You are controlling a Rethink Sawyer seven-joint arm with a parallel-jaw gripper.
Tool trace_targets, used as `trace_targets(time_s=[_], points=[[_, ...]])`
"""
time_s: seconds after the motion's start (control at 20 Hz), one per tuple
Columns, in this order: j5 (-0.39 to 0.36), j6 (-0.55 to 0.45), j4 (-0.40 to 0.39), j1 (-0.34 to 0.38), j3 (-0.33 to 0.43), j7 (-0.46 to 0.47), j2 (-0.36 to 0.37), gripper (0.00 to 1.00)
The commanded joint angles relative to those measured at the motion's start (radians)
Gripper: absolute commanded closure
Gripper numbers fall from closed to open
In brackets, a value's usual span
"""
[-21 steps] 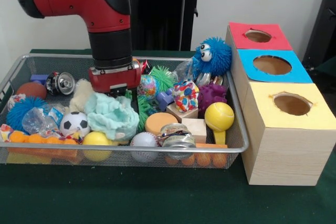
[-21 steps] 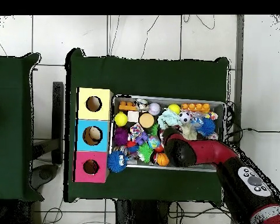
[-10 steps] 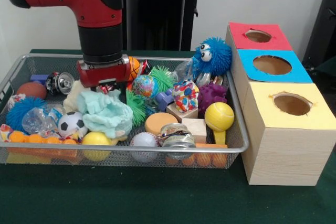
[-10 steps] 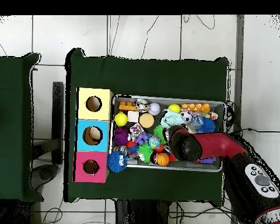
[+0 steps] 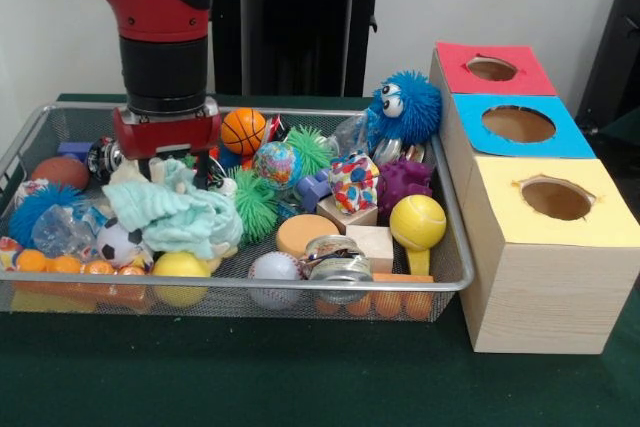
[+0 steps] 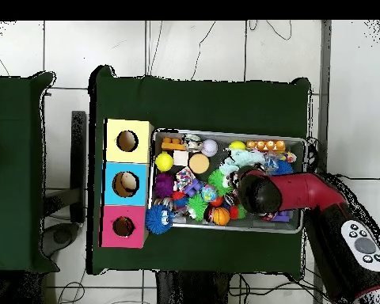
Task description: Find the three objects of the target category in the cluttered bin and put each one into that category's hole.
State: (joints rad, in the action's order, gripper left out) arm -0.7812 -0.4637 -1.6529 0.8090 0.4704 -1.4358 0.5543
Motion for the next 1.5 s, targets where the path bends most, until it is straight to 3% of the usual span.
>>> trace_targets(time_s=[0.05,0.3,1.0,1.2,1.35,1.5], points=[[-0.089,-0.127,0.120,0.051,0.086,0.363,0.009,0.00],[-0.081,-0.189,0.114,0.045,0.085,0.357,0.036,0.00],[-0.009,-0.465,0.051,-0.067,0.047,0.271,0.275,0.00],[0.068,-0.488,-0.005,-0.061,0.075,0.218,0.316,0.00],[0.112,-0.464,-0.027,-0.083,0.086,0.135,0.301,0.00],[0.161,-0.382,-0.063,-0.098,0.097,0.046,0.283,0.00]])
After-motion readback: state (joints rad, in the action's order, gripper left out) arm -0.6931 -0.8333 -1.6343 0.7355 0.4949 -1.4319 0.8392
